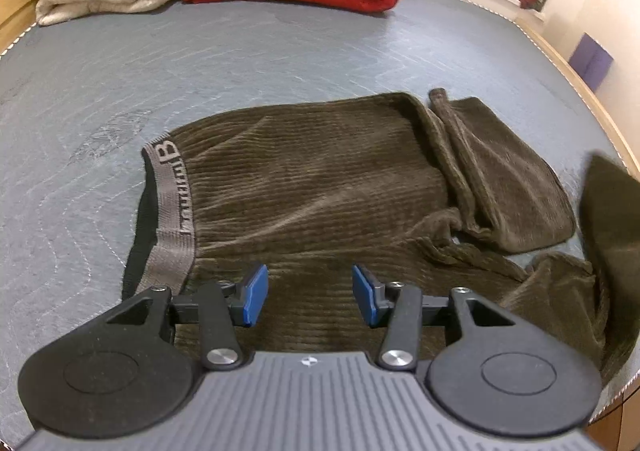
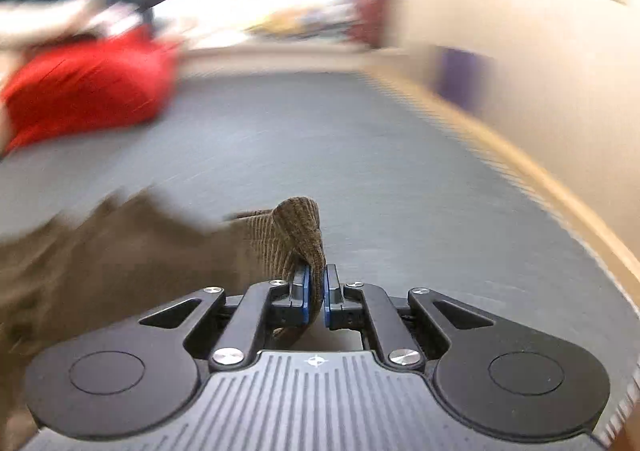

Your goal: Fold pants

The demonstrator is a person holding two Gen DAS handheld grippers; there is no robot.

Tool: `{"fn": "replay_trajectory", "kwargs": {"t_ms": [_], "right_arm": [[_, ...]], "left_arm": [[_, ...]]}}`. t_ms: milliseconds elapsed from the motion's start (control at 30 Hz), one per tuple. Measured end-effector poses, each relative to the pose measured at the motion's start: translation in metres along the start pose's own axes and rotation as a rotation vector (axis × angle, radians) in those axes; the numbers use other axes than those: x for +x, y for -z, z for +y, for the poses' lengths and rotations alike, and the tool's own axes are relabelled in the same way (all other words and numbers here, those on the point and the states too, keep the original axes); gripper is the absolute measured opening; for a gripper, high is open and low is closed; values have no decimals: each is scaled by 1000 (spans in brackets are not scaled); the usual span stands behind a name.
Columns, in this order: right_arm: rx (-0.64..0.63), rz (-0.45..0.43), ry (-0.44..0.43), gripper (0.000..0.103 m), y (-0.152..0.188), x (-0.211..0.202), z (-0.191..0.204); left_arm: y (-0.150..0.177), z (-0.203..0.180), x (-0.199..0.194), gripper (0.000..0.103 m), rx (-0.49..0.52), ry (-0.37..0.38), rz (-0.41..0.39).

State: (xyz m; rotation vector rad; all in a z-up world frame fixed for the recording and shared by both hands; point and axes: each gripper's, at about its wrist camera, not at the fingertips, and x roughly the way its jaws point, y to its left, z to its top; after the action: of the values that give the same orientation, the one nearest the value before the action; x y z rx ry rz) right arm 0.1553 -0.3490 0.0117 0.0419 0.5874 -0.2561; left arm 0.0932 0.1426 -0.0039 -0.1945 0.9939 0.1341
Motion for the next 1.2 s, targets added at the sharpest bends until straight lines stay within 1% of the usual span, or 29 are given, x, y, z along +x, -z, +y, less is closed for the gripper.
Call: {"fn": "replay_trajectory", "kwargs": {"t_ms": [67, 100, 133, 200, 233, 267, 300, 333, 367, 400, 433, 467, 500, 533, 567, 600, 667, 700, 733, 767, 833, 933, 1000, 1067, 1100, 1133, 1167, 1200], "right_arm": [[95, -4, 137, 6, 8, -4, -55], [138, 9, 213, 6, 12, -5, -82], [189, 59, 285, 6, 20, -1, -111], [321, 206, 355, 6, 43, 15, -161], [390, 308, 376, 7, 60, 28, -183], [431, 376, 397, 7, 71, 36, -196], [474, 423, 427, 9, 79, 42, -208], [524, 436, 444, 11, 83, 44, -218], [548, 409, 480, 12, 81, 39, -227], [547, 355, 517, 17, 75, 33, -228], [535, 296, 526, 21, 66, 28, -224], [530, 233, 493, 25, 59, 24, -221], [532, 171, 432, 32, 52, 22, -216], [540, 122, 350, 36, 48, 23, -210], [544, 98, 279, 37, 45, 26, -203], [542, 91, 200, 37, 42, 35, -194], [528, 119, 82, 37, 36, 63, -176], [515, 135, 42, 37, 35, 76, -168], [494, 150, 22, 37, 34, 89, -160], [480, 163, 23, 38, 34, 102, -152], [467, 195, 23, 51, 34, 127, -138], [433, 257, 63, 52, 36, 158, -118], [407, 295, 120, 52, 36, 182, -112], [359, 275, 174, 53, 39, 187, -106], [320, 282, 217, 44, 38, 192, -98], [292, 281, 275, 12, 36, 195, -94], [284, 274, 311, 7, 36, 196, -94], [317, 255, 311, 5, 34, 197, -98]], "left_arm": [[2, -6, -1, 52, 9, 10, 3], [3, -8, 0, 52, 16, 10, 4], [3, -12, 1, 52, 27, 9, 5], [3, -17, 5, 52, 43, 2, 9], [3, -19, 8, 52, 48, -1, 15], [3, -22, 11, 52, 49, -2, 24], [2, -23, 13, 52, 48, -1, 30], [1, -24, 15, 53, 47, 1, 32], [1, -28, 16, 54, 49, 3, 31], [0, -30, 17, 55, 52, 4, 29], [-1, -33, 18, 57, 54, 6, 28], [-1, -36, 18, 57, 57, 12, 25], [-2, -40, 18, 58, 63, 16, 22], [-2, -44, 19, 58, 74, 15, 19], [-2, -47, 21, 59, 86, 11, 18], [-1, -50, 23, 59, 93, 8, 22], [0, -53, 26, 59, 95, 13, 31], [0, -54, 29, 59, 96, 11, 36], [1, -55, 30, 59, 96, 8, 40], [2, -55, 32, 59, 94, 5, 47], [2, -55, 35, 59, 91, 4, 54], [3, -57, 39, 59, 95, -4, 66], [2, -57, 42, 59, 97, -5, 72], [1, -58, 45, 60, 104, -7, 72], [0, -58, 46, 60, 107, -10, 74], [-1, -58, 47, 60, 108, -10, 77], [-2, -57, 48, 60, 105, -6, 77], [-3, -56, 49, 60, 103, -5, 75]]}}
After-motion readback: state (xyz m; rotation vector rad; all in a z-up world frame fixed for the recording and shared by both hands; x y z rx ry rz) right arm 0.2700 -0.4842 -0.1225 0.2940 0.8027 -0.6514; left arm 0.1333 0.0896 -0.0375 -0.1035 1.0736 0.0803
